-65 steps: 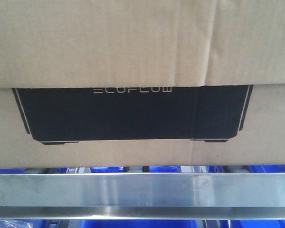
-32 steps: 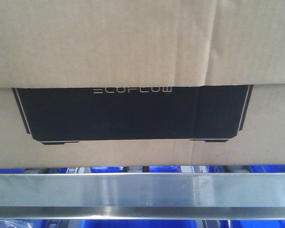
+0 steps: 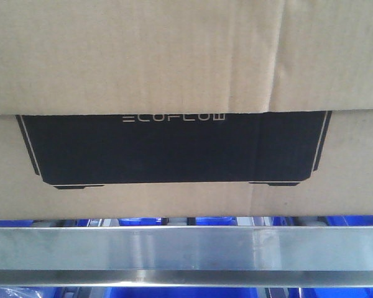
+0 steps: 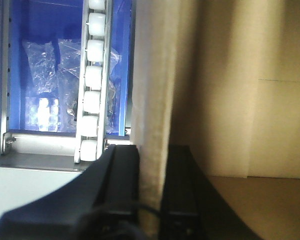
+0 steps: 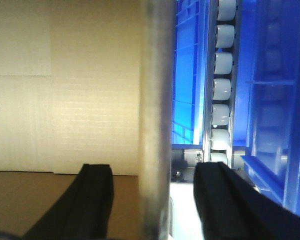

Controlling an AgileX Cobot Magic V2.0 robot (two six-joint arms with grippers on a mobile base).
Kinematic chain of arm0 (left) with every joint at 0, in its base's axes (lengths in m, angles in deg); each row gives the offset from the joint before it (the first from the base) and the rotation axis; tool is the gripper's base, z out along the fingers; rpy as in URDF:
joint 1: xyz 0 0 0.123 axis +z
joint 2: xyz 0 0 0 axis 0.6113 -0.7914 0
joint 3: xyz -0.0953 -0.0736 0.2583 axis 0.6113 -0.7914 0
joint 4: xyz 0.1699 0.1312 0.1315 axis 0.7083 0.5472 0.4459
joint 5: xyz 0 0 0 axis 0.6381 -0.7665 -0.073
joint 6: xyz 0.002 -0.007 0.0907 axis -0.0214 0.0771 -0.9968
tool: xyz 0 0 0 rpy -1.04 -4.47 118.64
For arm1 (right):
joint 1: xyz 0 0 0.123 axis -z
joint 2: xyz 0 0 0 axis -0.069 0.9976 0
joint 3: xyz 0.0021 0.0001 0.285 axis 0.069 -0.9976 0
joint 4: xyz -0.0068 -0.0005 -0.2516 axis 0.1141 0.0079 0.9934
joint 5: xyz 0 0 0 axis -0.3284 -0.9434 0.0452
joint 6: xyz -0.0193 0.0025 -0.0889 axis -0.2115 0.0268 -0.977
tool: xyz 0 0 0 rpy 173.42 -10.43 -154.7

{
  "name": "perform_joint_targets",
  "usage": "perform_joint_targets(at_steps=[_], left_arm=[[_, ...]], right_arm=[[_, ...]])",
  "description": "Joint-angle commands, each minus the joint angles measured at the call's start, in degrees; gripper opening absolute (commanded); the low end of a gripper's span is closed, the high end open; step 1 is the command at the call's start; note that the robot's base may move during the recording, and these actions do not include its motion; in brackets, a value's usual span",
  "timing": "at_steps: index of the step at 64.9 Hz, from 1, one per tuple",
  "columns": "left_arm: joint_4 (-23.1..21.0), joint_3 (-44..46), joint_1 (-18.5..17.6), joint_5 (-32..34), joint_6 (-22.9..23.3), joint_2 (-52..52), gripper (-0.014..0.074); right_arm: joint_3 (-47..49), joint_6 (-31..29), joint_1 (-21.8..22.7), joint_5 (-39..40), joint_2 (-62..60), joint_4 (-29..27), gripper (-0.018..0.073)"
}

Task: Grab box from left shelf to table start
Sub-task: 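Close the right gripper on the box's side wall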

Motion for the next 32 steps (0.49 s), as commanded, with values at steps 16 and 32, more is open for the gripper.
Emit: perform_joint_targets(at_steps=[16,32], left_arm=[[-0.4,1.5,0.0,-2.7,0.5,1.5,-0.0102],[-0.4,1.5,0.0,-2.7,0.5,1.5,-0.0102]], right_arm=[[1.3,0.0,0.0,-3.3,-1.9,0.0,0.0062],[1.3,0.0,0.0,-1.8,-1.9,0.0,0.0056]])
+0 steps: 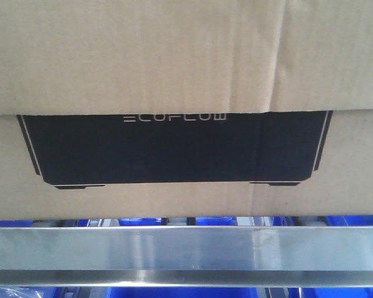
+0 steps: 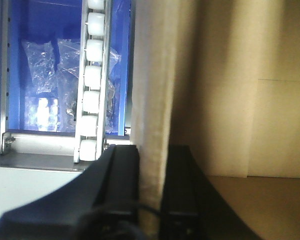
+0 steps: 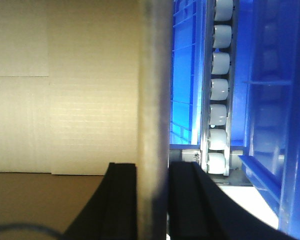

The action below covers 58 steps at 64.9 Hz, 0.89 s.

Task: Grab box from left shelf to table start
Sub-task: 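Lift the ECOFLOW box off the shelf with both grippers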

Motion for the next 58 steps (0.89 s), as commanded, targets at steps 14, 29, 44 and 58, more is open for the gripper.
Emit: perform_joint_targets(at_steps=[14,29,44,58], left_arm=[[-0.3,1.5,0.0,-2.7,0.5,1.5,-0.0102],[0.3,1.5,0.0,-2.4,0.2,1.5,-0.0102],[-0.4,1.5,0.0,-2.1,0.2,1.5,-0.0102],[-4.1,1.5,0.0,-1.4,0.5,1.5,-0.0102]], right_arm=[[1.3,-0.2,0.0,-1.8,-1.9,-0.1,0.0056],[1.3,-0.2,0.0,-1.8,-1.9,-0.1,0.0056],[1.3,-0.2,0.0,-1.7,-1.8,-0.2,0.0056],[1.3,-0.2,0.0,-1.7,-1.7,-0.2,0.0056]])
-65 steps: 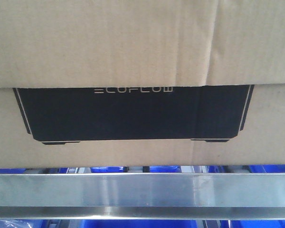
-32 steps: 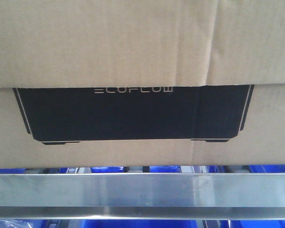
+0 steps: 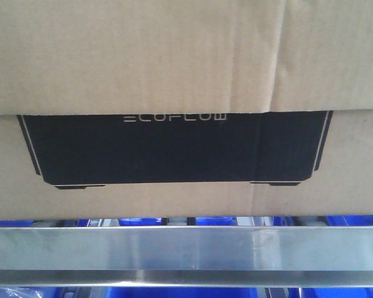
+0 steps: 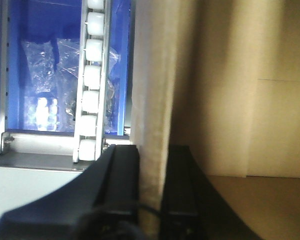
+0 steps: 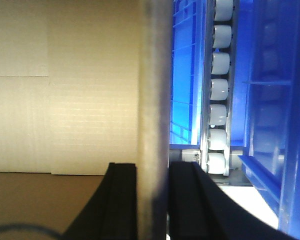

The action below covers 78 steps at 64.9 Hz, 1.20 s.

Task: Grab box from left shelf to table start
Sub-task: 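Lift the ECOFLOW box off the shelf with both grippers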

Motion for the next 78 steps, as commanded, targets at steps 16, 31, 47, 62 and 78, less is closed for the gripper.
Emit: perform_joint_targets(at_steps=[16,31,47,62,78], left_arm=[[-8.7,1.5,0.0,-0.3,0.5,1.5,-0.0102],[-6.0,1.5,0.0,0.2,1.0,1.5,-0.0102],[-0.4,1.7,0.0,-0.1,6.8,5.5,-0.0102],[-0.4,1.7,0.0,-0.9,6.8,11.0,-0.0102],[-0.3,1.4,0.0,-2.2,6.8,15.1,-0.0102]], right_arm=[[1.3,-0.2,0.0,-1.7,-1.7,-0.3,0.0056],[1.3,-0.2,0.0,-1.7,-1.9,-0.3,0.0056],[1.3,0.5,0.0,-0.9,-7.0,-0.3,0.0056],[1.3,0.5,0.0,-2.1,-11.3,-1.6,0.0056],[0.3,1.7,0.0,-3.7,-16.2,-1.8,0.0056]])
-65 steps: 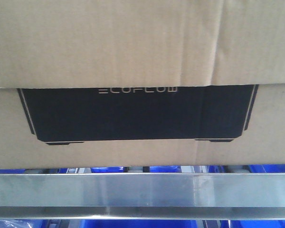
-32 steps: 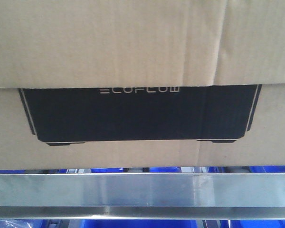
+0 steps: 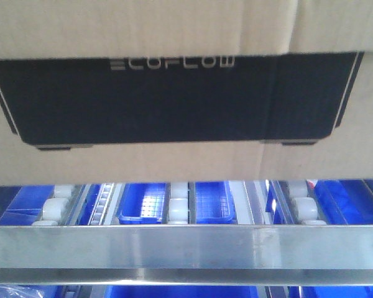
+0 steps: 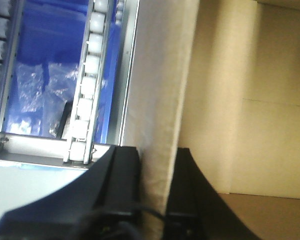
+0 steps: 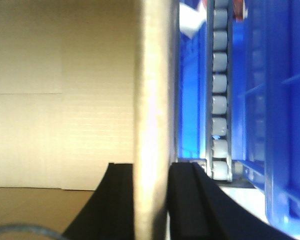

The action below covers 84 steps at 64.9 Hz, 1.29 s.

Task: Grab box from left shelf to table start
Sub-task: 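Lift the ECOFLOW box off the shelf with both grippers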

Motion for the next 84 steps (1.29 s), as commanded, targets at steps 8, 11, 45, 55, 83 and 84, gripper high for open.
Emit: perform_joint_targets(at_steps=[8,11,45,55,83,84], left_arm=[[-0.1,0.9,-0.1,-2.5,2.4,5.1,-0.0102],[-0.1,0.3,-0.1,-2.5,2.4,6.1,-0.0102],[-0.3,-7.9,-0.1,-1.3,2.2,19.6,-0.0102],[-0.5,-7.9,-0.1,-2.7,1.9,21.0,-0.0102],[-1.8,-8.2,-0.1,-2.1,0.8,21.7,-0.0102],[-1.8,-8.2,-0.1,-2.0,0.8,21.9,-0.0102]], right_arm=[[-1.2,1.4,0.0,-3.6,-6.5,-0.7,0.0056],[-2.4,1.4,0.0,-3.6,-7.6,-0.7,0.0056],[-7.5,1.4,0.0,-4.3,-18.0,-1.0,0.0056],[-7.7,1.5,0.0,-4.3,-20.1,-1.6,0.0056],[-12.5,1.9,0.0,-4.3,-24.3,-2.2,0.0056],[-12.5,1.9,0.0,-4.3,-24.4,-2.2,0.0056]])
